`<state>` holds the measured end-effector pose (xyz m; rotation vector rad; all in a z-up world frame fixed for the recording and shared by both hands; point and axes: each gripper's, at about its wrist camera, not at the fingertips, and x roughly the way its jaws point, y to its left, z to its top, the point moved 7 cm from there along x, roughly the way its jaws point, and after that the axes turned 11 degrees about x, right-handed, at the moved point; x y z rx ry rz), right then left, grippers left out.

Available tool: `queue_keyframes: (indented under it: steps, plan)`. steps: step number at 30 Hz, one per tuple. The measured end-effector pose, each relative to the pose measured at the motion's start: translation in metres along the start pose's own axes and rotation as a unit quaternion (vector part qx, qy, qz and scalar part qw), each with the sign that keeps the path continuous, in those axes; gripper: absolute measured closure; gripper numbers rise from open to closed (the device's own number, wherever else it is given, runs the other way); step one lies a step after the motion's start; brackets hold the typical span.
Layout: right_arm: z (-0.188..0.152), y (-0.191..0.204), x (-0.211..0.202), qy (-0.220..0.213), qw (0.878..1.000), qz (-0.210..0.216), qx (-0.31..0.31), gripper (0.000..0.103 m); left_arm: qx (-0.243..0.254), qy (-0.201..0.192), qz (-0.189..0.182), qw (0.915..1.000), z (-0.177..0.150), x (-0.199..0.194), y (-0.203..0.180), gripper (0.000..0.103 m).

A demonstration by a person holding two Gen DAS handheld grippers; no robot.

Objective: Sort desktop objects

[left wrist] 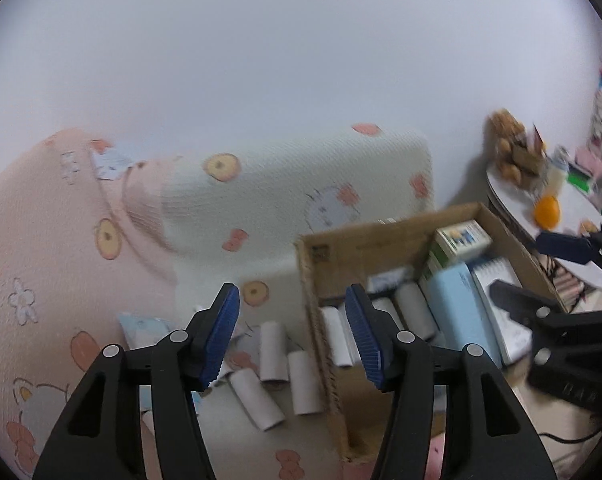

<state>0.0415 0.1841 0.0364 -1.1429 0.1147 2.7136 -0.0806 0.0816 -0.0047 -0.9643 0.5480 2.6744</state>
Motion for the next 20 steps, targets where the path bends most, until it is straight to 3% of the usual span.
queue_keyframes:
  steps: [4, 12, 20]
  plan:
    - [-0.005, 0.008, -0.002, -0.002, 1.000, 0.015, -0.019, 0.034, 0.019, 0.017, 0.015, 0.9996, 0.001, 0.004, -0.011, 0.040]
    - [-0.012, -0.004, 0.001, 0.000, 1.000, 0.012, -0.013, 0.032, 0.067, 0.020, 0.013, 0.9975, 0.009, 0.006, -0.042, 0.040]
    - [-0.015, -0.016, 0.007, 0.007, 1.000, -0.002, 0.000, 0.032, 0.071, 0.030, 0.002, 0.9971, 0.007, 0.010, -0.049, 0.039]
